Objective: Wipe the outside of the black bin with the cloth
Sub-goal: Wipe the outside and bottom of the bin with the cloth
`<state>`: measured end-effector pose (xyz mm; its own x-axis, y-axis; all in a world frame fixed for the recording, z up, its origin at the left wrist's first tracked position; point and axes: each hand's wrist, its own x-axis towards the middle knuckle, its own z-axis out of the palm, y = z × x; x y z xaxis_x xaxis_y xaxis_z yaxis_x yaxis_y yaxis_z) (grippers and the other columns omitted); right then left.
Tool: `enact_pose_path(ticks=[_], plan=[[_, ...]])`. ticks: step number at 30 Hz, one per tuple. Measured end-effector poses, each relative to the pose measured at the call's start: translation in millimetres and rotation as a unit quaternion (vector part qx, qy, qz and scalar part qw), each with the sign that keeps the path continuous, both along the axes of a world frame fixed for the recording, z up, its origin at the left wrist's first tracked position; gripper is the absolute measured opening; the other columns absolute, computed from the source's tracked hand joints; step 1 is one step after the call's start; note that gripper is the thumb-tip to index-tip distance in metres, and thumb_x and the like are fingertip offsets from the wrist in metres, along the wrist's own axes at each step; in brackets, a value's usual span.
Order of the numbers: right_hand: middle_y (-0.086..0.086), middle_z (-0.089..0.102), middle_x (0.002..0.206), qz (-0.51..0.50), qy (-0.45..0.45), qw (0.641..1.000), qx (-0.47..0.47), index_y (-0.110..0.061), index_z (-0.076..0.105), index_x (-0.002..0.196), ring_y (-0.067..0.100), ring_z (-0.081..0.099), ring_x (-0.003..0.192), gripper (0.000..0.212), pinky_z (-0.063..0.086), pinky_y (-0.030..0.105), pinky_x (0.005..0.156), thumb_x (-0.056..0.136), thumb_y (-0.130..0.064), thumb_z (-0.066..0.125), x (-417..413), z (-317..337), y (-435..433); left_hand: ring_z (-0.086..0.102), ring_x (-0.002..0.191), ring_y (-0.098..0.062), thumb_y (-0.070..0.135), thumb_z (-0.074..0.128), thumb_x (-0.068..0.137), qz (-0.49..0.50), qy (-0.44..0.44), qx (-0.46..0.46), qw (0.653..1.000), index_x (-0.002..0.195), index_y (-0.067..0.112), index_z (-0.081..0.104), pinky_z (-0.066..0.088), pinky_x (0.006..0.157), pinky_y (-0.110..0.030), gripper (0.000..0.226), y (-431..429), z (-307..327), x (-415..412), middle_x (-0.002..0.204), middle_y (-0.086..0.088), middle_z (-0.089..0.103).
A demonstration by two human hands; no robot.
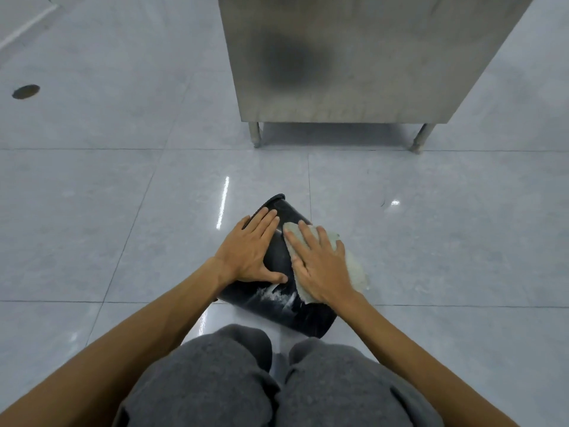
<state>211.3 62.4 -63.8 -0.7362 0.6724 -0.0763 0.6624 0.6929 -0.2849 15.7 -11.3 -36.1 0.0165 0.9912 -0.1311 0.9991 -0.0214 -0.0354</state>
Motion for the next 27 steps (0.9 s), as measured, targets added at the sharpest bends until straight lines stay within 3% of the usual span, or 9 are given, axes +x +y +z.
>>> enact_pose_path(ticks=[3,6,9,12,16,19,23,27], plan=[[-0.007,0.016,0.172,0.042,0.018,0.999,-0.008,-0.046,0.011,0.162,0.028,0.02,0.157,0.059,0.025,0.062,0.116,0.104,-0.05,0.021,38.8,-7.7,-8.1,0.006,0.155,-0.027,0.099,0.034,0.067,-0.002,-0.011,0.011,1.0,0.158,0.003,0.017,0.017,0.124,-0.048,0.134,2.3,3.0,3.7,0.167,-0.012,0.01],[-0.007,0.027,0.168,-0.062,0.024,0.997,-0.045,-0.046,0.019,0.16,0.025,0.04,0.144,0.057,0.04,0.059,0.107,0.103,-0.051,0.014,37.9,-7.8,13.2,0.009,0.154,-0.028,0.099,0.034,0.067,0.0,-0.007,0.028,1.0,0.157,0.003,0.021,0.017,0.124,-0.048,0.133,-2.1,2.4,6.9,0.167,-0.012,0.013],[-0.01,0.031,0.165,-0.12,0.029,0.989,-0.086,-0.041,0.03,0.155,0.028,0.047,0.134,0.06,0.042,0.058,0.101,0.1,-0.05,0.009,-2.9,-0.1,23.8,0.01,0.154,-0.027,0.099,0.036,0.066,0.009,-0.009,0.034,0.999,0.157,0.002,0.024,0.02,0.123,-0.049,0.133,-9.6,-0.5,7.7,0.166,-0.012,0.016],[-0.009,0.028,0.167,-0.054,0.02,0.998,-0.02,-0.04,0.03,0.156,0.031,0.04,0.142,0.062,0.038,0.061,0.105,0.097,-0.048,0.014,-12.7,2.3,5.9,0.005,0.155,-0.025,0.099,0.038,0.065,0.01,-0.015,0.022,1.0,0.157,0.003,0.021,0.02,0.123,-0.049,0.134,-14.4,-0.6,4.7,0.167,-0.011,0.012],[-0.007,0.014,0.173,0.092,0.03,0.995,0.021,-0.04,0.013,0.164,0.034,0.017,0.158,0.063,0.017,0.065,0.12,0.103,-0.042,0.029,40.7,-12.5,-27.2,0.005,0.155,-0.024,0.097,0.041,0.065,0.003,-0.026,0.024,0.999,0.158,0.005,0.02,0.019,0.123,-0.047,0.133,-12.9,3.4,4.4,0.167,-0.009,0.011],[-0.003,0.025,0.17,0.001,0.052,0.998,-0.019,-0.03,0.01,0.165,0.03,0.027,0.155,0.064,0.028,0.065,0.119,0.104,-0.045,0.024,45.4,-15.0,-14.5,0.011,0.154,-0.025,0.097,0.043,0.064,0.001,-0.021,0.043,0.999,0.156,0.004,0.027,0.021,0.123,-0.048,0.132,-11.2,4.1,9.2,0.166,-0.01,0.018],[-0.009,0.016,0.172,-0.096,0.014,0.99,-0.105,-0.028,0.013,0.165,0.026,0.024,0.155,0.081,0.028,0.06,0.118,0.091,-0.055,-0.006,0.8,-0.5,12.6,0.008,0.155,-0.025,0.098,0.041,0.064,0.015,-0.016,0.029,0.999,0.157,0.005,0.023,0.016,0.124,-0.046,0.133,-13.0,3.3,10.6,0.167,-0.01,0.015],[-0.011,0.021,0.171,-0.071,0.038,0.985,-0.15,-0.03,0.022,0.163,0.023,0.032,0.15,0.065,0.032,0.058,0.113,0.101,-0.044,0.011,-16.4,0.6,34.0,0.01,0.155,-0.026,0.098,0.038,0.063,0.041,-0.013,0.03,0.999,0.157,0.004,0.023,0.018,0.123,-0.047,0.134,-11.0,5.2,18.6,0.166,-0.011,0.017]])
